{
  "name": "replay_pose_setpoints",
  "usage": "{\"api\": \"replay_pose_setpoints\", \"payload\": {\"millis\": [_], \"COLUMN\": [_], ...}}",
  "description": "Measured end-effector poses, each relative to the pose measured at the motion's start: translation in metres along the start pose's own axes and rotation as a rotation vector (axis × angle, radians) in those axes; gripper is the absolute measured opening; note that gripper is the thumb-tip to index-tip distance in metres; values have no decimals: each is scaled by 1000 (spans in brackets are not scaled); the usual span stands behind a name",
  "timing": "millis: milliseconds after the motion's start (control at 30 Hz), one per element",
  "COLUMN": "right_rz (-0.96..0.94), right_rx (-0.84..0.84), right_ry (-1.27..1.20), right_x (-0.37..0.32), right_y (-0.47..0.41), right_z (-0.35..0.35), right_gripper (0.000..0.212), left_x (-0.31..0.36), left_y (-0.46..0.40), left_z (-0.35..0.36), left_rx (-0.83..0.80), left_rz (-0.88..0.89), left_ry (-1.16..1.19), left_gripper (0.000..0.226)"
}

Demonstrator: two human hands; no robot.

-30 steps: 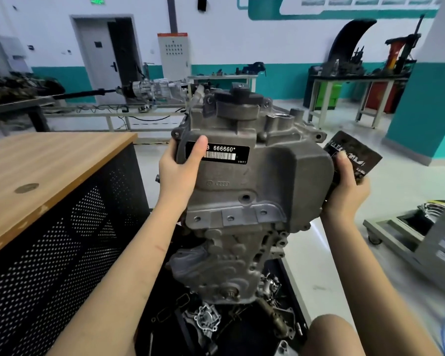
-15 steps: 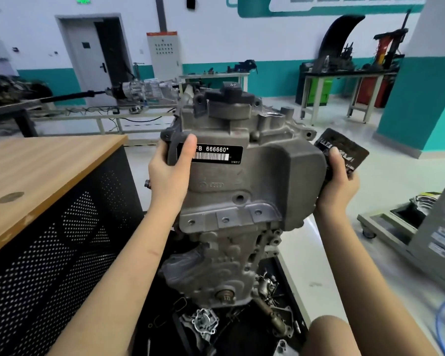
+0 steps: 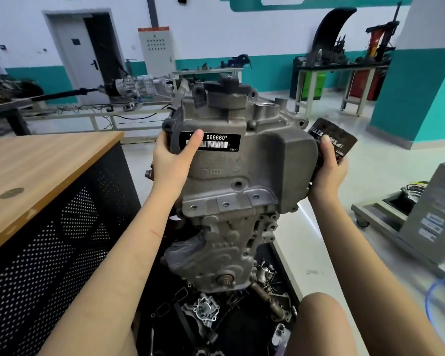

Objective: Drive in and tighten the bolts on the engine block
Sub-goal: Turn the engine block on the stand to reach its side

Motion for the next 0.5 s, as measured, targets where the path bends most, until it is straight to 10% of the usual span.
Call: {"api": "replay_pose_setpoints", "payload": {"millis": [200,500], "right_rz": [3,36], "right_rx": [-9,-47], "right_ry": [20,48], "right_x": [5,2], "right_y": [-5,-1], "right_z": [-8,-8], "right_gripper": [25,20], "left_x": [2,4], "left_y": [-1,3], "left_z": [1,2], "left_rx": [-74,-97], "left_rz": [-77,-86], "left_ry": [22,29], "left_gripper": [85,101]}}
Point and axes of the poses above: each hand's wrist, its own y-axis away from the middle knuckle, its own z-axis out of the palm, x = y × z, the point moved 6 cm from there along -y, towards the middle knuckle, and after that the axes turned 4 degrees about -x, right-handed, at the moved point
